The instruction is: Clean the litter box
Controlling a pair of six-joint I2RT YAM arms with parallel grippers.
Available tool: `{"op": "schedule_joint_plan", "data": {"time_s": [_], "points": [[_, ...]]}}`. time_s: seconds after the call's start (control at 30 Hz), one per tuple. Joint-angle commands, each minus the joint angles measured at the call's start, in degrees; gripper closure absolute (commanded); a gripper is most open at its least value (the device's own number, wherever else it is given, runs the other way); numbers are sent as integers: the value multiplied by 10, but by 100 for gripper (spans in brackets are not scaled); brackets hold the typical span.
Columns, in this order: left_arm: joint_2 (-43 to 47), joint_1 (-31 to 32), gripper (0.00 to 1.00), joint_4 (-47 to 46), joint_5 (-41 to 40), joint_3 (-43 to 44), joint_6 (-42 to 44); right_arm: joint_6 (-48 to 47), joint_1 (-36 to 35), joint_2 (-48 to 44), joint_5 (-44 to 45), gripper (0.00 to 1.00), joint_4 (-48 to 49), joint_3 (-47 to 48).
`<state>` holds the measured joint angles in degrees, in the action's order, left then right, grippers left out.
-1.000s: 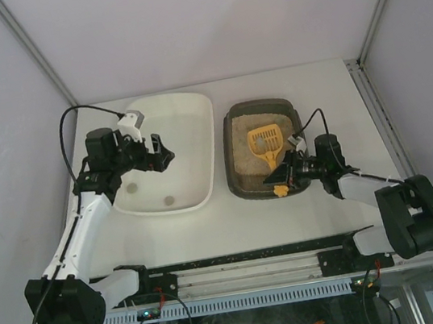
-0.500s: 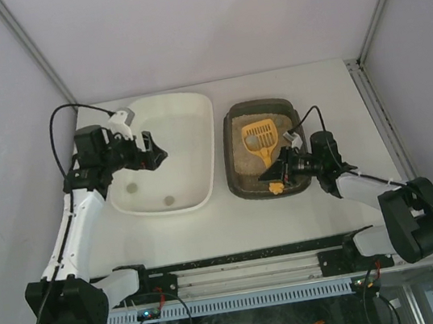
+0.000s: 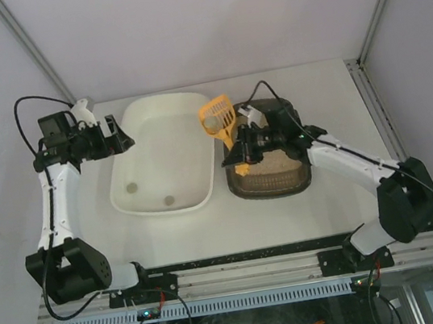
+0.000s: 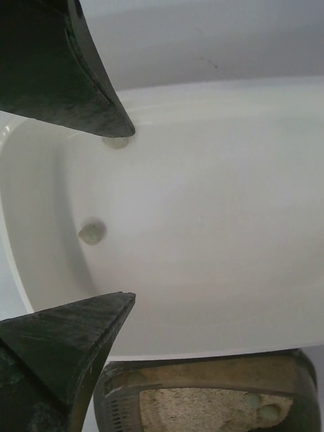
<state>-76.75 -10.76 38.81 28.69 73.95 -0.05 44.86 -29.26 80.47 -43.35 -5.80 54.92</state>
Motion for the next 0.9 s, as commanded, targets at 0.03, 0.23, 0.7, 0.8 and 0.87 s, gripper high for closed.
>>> {"op": "schedule_joint_plan", "data": {"time_s": [0.03, 0.23, 0.7, 0.8, 0.87], "points": [[-36, -50, 0, 39, 37, 79, -12, -111, -93, 106, 158, 100, -209, 178], [-21, -67, 0, 40, -23, 67, -4, -185, -194, 239, 376, 100, -389, 374], [52, -70, 0, 35, -48, 40, -6, -261, -319, 297, 659, 100, -513, 492], [69, -69, 0, 45, -49, 46, -10, -267, -338, 297, 685, 100, -540, 493], [83, -69, 0, 45, -49, 44, -12, -266, -349, 299, 704, 100, -554, 491]]}}
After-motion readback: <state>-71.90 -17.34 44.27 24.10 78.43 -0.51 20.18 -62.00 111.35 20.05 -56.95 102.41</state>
